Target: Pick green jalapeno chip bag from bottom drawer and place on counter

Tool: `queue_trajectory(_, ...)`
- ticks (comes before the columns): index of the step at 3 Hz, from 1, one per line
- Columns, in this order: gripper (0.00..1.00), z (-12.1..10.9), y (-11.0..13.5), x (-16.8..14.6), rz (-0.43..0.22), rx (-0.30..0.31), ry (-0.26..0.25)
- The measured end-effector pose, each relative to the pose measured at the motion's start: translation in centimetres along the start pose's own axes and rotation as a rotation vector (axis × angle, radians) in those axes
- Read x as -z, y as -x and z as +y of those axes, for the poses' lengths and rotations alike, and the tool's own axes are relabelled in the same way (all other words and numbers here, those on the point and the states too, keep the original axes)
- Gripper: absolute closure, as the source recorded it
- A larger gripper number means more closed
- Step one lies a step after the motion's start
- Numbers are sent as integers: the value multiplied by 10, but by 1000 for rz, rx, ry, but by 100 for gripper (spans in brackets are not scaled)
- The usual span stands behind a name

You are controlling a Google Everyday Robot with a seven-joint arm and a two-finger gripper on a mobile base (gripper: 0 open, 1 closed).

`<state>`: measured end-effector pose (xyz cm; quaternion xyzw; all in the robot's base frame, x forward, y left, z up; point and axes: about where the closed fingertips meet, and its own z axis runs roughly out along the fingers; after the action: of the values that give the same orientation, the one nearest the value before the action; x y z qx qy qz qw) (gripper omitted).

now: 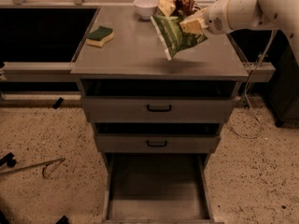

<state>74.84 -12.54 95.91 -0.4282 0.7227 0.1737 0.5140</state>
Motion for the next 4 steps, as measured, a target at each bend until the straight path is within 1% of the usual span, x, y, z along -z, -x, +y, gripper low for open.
queue_trajectory(1,100,-38,8,-6,2,-26,-106)
queue_trajectory(2,100,-51,-10,-22,40,-101,-111)
queue_trajectory(3,100,-43,-38,-46,90,-175,-52)
queue_trajectory(4,100,-26,-64,-67,123,-250,39)
